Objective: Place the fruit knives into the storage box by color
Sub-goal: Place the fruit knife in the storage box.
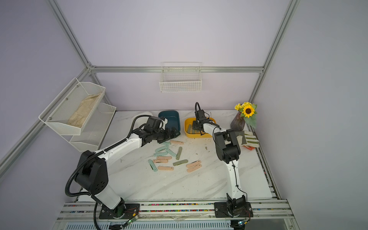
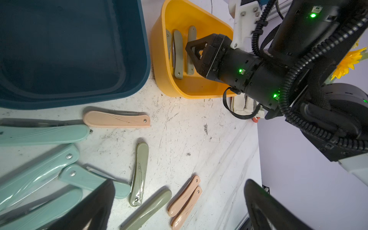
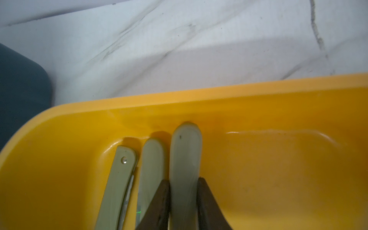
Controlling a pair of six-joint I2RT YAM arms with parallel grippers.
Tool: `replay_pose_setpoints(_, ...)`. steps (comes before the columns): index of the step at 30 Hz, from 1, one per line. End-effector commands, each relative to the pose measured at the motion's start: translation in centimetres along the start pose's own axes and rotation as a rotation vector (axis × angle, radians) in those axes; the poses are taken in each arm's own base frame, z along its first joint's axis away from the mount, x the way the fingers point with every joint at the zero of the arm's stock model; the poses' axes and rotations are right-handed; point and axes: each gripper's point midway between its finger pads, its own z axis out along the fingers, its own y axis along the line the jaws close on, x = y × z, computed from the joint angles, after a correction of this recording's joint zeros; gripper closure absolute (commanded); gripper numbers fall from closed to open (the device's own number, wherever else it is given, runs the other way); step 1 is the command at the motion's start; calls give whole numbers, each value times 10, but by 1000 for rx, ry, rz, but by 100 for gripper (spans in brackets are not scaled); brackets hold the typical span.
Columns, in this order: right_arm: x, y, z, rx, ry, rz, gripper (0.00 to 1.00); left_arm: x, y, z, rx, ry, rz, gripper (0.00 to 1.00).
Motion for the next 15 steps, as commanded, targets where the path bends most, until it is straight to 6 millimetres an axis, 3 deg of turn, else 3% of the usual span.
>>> replay_pose_setpoints(1,-8,-2,1,15,-16,-7,61,-32,-36,-16,83,-72,45,0)
replay_pose_setpoints(5,-21,2,-14,-6,-40,5,51,-31,-36,-17,82,-73,44,0)
replay_pose_setpoints(15,-40,11,-54,-58,-68,36,49,-26,-32,-22,76,-74,34,0)
